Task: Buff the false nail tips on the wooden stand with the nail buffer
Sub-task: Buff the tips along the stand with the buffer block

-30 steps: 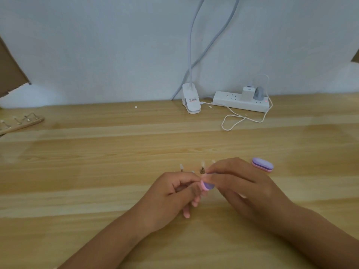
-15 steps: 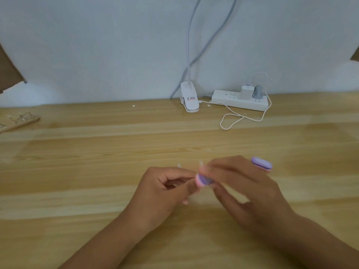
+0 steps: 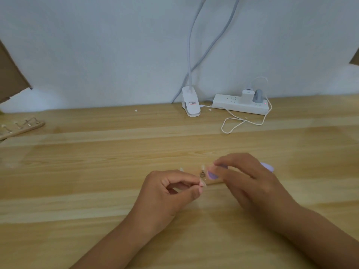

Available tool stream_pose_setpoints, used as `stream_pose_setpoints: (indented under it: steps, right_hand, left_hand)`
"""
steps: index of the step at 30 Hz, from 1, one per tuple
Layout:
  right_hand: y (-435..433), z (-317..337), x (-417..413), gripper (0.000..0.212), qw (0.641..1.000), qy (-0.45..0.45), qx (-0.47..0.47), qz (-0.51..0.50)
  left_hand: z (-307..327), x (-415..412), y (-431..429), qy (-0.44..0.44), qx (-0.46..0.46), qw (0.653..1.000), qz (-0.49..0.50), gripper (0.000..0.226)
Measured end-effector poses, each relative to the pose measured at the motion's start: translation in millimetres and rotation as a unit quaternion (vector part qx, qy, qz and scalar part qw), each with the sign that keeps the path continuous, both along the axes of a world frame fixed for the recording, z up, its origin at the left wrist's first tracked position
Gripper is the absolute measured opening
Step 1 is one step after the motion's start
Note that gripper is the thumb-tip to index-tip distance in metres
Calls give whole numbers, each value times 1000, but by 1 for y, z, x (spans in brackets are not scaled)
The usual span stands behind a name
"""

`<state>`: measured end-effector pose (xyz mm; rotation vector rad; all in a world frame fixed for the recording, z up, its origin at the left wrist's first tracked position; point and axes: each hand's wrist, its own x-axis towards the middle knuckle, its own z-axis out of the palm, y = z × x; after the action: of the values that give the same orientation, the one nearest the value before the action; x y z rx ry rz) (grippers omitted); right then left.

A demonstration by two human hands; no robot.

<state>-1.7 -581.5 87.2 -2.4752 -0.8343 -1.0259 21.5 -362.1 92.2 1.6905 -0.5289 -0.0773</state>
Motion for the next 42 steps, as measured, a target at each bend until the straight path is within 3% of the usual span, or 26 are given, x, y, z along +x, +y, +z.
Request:
stream_pose_setpoints:
  steps: [4,7,9,11,15,18,21,24,26,29,32,35,38,40,42]
  right_hand:
    - [8,0,-4,33,998,8,60,31]
    - [19,-2,-11,27,997,-5,11,77]
    - [9,-1,-6,29,999,-9,-24,41]
    - [-3,0,0,38,1000,10,2,-12]
    - [11,2,-6,30,997,5,74,34]
    - [24,-1,-11,23,996,-12,32,77]
    - [7,0,-4,28,1000,-10,-15,10]
    - [-2,4,-2,29,997,25,66,-25]
    - [11,5,-5,22,996,8,89,14]
    - [28,-2,-11,19,995,-3,49,90]
    - [14,-3,-4,21,999,-10,18,30]
    - [-1,0,2,15,996,-1,85,-33]
    - [17,-1,-5,11,992,11,120,36]
    - [29,-4,-12,15,991,16,98,93]
    - [27,-3,-11,16,994,12,71,88]
  left_hand:
    - [2,-1,-1,7,-6,1000,0,10]
    - [4,-2,-1,7,-21,1000,-17,13]
    - [4,-1,-1,9,-25,1000,-10,13]
    - [4,0,0,12,-29,1000,3,12]
    - [4,0,-1,-35,-13,999,2,12]
    - [5,-1,0,-77,-5,997,-3,12]
    - [4,2,2,-63,1,998,14,19]
    - [2,4,2,-57,18,997,46,24]
    - [3,4,1,-51,20,997,51,20]
    - [6,0,-1,-52,10,998,36,10]
    - [6,0,-2,-31,2,998,46,16]
    - [7,0,-4,-12,-15,998,61,16]
    - [7,1,-4,-17,-12,998,53,18]
    - [9,0,-2,-35,-8,999,38,17]
    - [9,0,-1,-50,-3,998,43,16]
